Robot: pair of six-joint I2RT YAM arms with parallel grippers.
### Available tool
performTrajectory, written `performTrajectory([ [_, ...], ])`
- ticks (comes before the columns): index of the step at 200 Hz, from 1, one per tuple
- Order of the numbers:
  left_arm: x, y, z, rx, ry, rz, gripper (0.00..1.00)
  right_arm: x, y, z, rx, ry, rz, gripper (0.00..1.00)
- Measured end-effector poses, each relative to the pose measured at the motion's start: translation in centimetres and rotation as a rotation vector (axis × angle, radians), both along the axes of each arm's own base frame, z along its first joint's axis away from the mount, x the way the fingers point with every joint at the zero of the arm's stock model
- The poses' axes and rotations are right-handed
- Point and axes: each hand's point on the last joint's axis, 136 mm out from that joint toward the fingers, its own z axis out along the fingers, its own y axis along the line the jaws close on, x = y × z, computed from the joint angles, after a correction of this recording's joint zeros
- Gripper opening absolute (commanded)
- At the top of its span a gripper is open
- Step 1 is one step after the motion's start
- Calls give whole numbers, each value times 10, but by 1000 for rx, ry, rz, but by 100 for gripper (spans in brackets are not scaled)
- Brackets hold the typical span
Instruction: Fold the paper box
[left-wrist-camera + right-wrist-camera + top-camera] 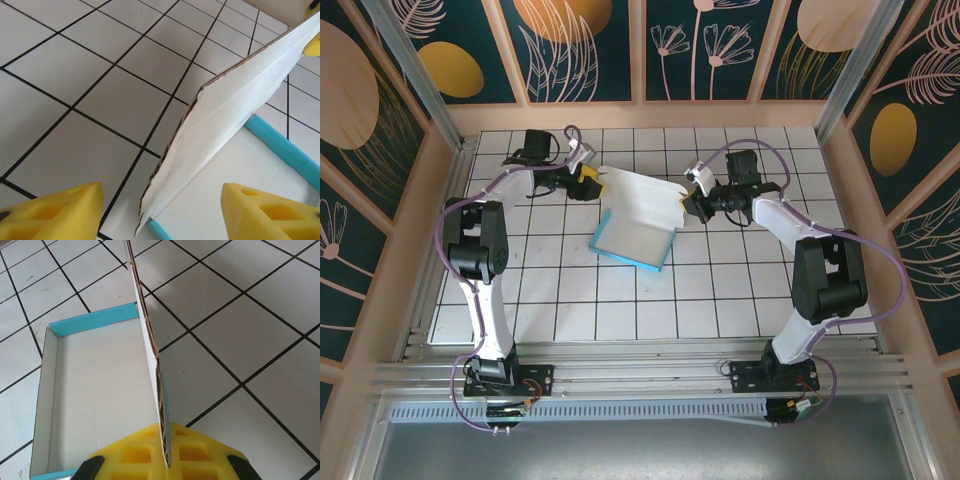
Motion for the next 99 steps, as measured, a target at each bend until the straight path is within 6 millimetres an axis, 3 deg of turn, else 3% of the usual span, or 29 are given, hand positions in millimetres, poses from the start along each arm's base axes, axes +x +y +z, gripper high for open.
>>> performTrajectory([
  [26,0,0,-1,-3,11,1,40,0,0,0,-1,-3,2,2],
  [77,1,0,-8,-6,50,19,7,1,0,0,-5,-3,-5,2],
  [99,3,-1,-7,-13,52,28,0,3,1,0,-5,-4,-22,2],
])
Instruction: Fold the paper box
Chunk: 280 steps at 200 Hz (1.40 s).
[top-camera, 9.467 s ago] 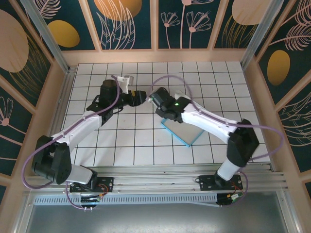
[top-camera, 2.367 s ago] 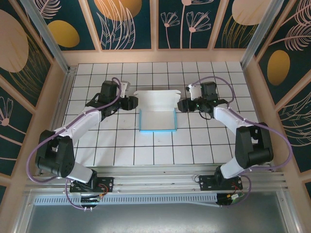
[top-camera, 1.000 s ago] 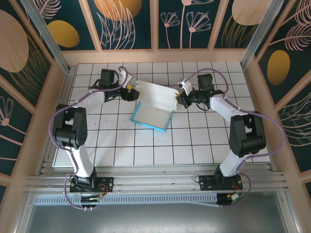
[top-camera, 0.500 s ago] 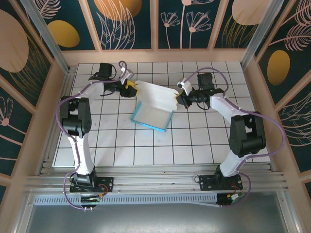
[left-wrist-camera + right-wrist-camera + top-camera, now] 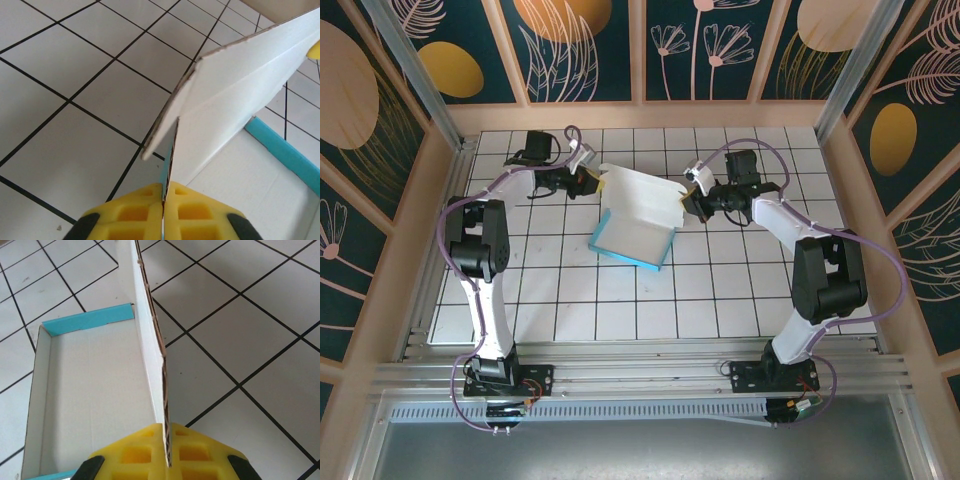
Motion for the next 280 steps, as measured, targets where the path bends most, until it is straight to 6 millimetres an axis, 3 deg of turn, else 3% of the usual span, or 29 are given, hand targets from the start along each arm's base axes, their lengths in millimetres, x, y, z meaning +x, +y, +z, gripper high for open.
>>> performTrajectory([
  [29,-3,0,-1,-28,4,31,0,8,0,-1,-10,-16,-57,2],
  [69,-23,4,3,-38,17,118,0,11,0,-2,-26,-44,-154,2],
  [114,-32,-5,12,-23,-7,251,0,18,-6,6,-38,-108,-312,1],
  [152,-41,-11,0,-33,29,379,0,14,-6,-1,-43,-126,-438,2],
  [184,-50,-12,1,-100,60,470,0,13,-4,-6,-32,-135,-535,1],
  [242,-72,-40,7,-190,109,523,0,16,-21,-9,19,-142,-718,2],
  [280,-79,-43,1,-208,139,545,0,8,-24,-9,66,-120,-776,2],
])
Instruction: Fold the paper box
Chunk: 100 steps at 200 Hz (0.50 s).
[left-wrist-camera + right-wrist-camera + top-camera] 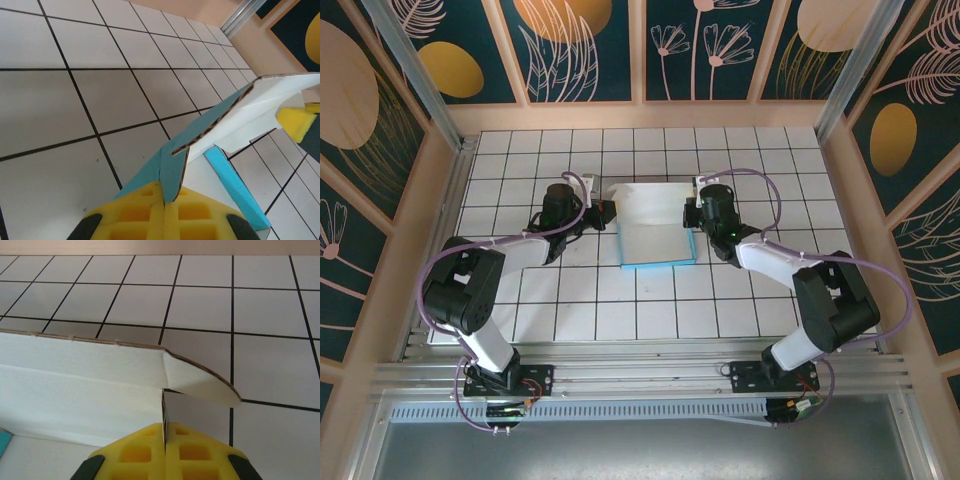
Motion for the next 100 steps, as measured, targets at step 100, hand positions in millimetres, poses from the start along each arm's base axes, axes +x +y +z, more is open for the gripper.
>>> performTrajectory([
  [100,-21,-10,-2,-138,56,43,0,-27,-7,-5,173,-12,-106,2],
])
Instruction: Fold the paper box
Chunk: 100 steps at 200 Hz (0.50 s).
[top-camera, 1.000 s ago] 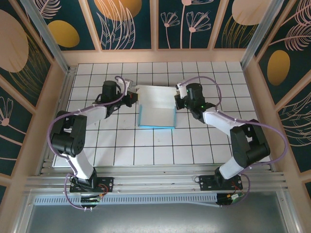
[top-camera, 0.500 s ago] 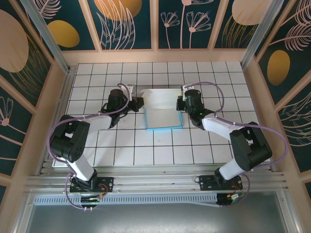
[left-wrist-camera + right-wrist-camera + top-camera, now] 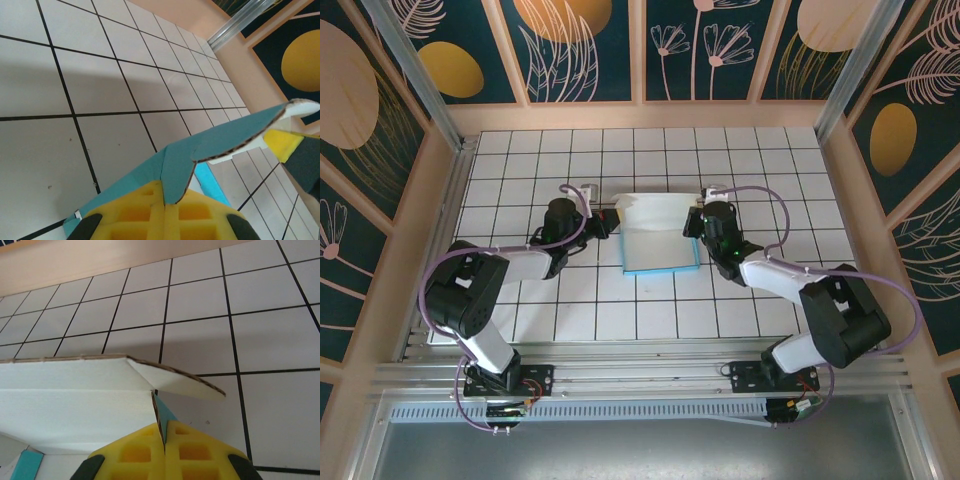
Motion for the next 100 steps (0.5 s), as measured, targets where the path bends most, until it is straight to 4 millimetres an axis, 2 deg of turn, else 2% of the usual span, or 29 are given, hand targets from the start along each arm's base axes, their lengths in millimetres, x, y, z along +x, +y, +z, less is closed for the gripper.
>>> performTrajectory([
  [100,-18,-7,-6,-77,28,31,0,-32,-6,-5,56,-35,-35,2],
])
